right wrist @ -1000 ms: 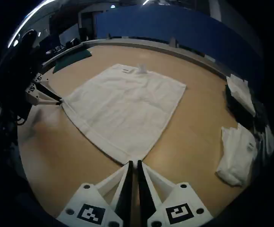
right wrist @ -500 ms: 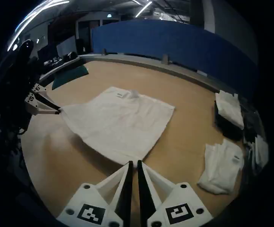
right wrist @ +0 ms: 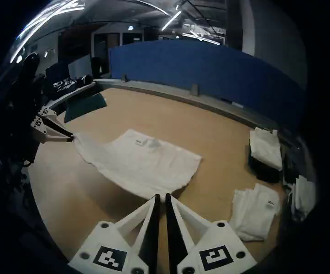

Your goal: Fold towel

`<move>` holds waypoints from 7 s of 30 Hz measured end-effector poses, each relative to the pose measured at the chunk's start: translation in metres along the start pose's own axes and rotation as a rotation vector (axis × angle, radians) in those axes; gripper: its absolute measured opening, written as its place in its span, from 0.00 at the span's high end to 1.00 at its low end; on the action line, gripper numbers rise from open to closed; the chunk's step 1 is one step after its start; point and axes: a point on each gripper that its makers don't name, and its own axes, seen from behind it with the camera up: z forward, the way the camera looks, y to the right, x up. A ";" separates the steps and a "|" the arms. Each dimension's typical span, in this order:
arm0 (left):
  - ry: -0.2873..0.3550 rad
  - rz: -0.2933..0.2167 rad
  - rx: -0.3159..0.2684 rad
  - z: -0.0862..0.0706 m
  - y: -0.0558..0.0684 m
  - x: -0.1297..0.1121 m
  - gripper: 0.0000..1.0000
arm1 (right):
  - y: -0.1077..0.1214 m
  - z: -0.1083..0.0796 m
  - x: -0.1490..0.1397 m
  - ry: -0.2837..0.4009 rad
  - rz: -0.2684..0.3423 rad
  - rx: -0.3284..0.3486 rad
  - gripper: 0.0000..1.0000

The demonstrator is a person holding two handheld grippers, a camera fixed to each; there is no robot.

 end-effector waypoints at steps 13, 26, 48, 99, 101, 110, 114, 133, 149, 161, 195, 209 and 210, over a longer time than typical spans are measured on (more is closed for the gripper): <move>0.005 -0.006 -0.003 -0.007 0.001 0.003 0.93 | -0.003 -0.008 0.007 0.012 0.005 0.002 0.92; 0.027 -0.026 0.000 -0.013 -0.003 0.013 0.93 | 0.000 -0.015 0.014 0.028 0.013 -0.003 0.92; -0.024 -0.059 0.007 0.028 -0.024 0.020 0.93 | 0.022 0.029 0.012 -0.020 0.048 -0.014 0.92; -0.187 -0.061 0.029 0.154 -0.082 0.002 0.86 | 0.076 0.159 -0.013 -0.202 0.137 -0.052 0.87; -0.185 -0.057 0.037 0.155 -0.084 0.002 0.84 | 0.078 0.161 -0.014 -0.206 0.133 -0.062 0.83; -0.186 -0.053 0.071 0.160 -0.093 0.004 0.75 | 0.094 0.166 -0.019 -0.226 0.095 -0.140 0.52; -0.180 -0.059 0.084 0.161 -0.098 0.007 0.70 | 0.099 0.168 -0.017 -0.216 0.087 -0.169 0.38; -0.145 -0.094 0.092 0.151 -0.103 0.016 0.20 | 0.104 0.157 -0.002 -0.160 0.098 -0.190 0.00; -0.110 -0.110 0.112 0.137 -0.103 0.021 0.10 | 0.095 0.150 -0.003 -0.162 0.092 -0.154 0.00; -0.089 -0.206 0.176 0.095 -0.102 -0.007 0.10 | 0.068 0.138 -0.017 -0.187 0.049 -0.043 0.00; -0.011 -0.550 0.510 -0.061 -0.108 -0.116 0.10 | 0.038 0.116 -0.066 -0.299 -0.062 0.102 0.19; -0.017 -0.539 0.514 -0.069 -0.104 -0.120 0.10 | 0.038 0.119 -0.078 -0.327 -0.048 0.112 0.49; -0.018 -0.539 0.515 -0.069 -0.104 -0.121 0.10 | 0.038 0.119 -0.079 -0.327 -0.047 0.111 0.51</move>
